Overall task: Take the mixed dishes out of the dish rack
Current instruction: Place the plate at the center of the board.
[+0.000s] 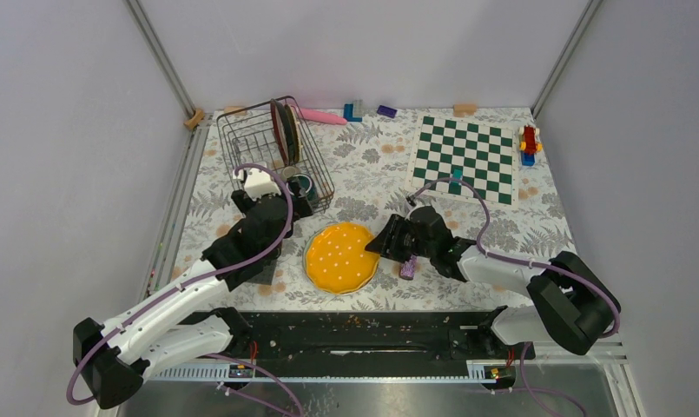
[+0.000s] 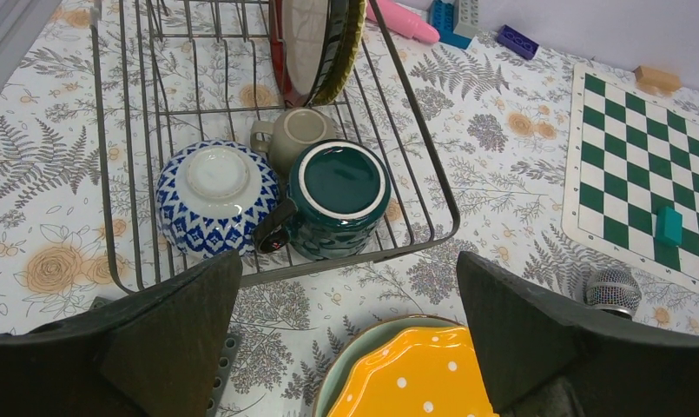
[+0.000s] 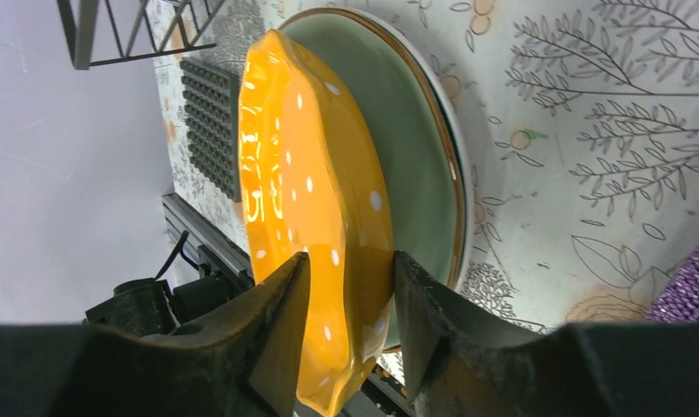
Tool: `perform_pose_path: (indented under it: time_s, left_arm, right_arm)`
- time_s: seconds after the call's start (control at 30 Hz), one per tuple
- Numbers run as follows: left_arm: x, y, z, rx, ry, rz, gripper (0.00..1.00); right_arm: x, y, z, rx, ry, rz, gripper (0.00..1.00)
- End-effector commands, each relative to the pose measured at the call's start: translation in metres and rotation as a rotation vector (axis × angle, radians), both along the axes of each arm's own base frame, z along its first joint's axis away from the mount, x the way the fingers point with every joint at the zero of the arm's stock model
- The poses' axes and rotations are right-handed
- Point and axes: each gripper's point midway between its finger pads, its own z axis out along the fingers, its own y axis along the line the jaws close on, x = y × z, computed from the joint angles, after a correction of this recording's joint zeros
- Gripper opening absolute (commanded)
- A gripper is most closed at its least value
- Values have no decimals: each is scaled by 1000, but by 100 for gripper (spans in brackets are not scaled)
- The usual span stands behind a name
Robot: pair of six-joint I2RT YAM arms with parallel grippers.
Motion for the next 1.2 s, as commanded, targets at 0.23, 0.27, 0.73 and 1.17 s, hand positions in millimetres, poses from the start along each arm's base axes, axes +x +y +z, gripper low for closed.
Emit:
perform_pose_path:
  time_s: [0.23, 0.27, 0.73, 1.17]
  left_arm:
    - [4, 6, 9, -26, -30, 39, 99]
    - [4, 6, 8, -25, -29, 39, 99]
    - [7, 8, 4, -12, -11, 48, 99]
    - [11, 10, 3, -18, -2, 55, 99]
  right_arm:
    - [11, 25, 42, 80, -95, 57, 57]
    - [11, 25, 42, 78, -93, 58, 57]
    - [23, 10, 26, -76, -106, 23, 68]
    - [21, 16, 23, -98, -100, 80, 73]
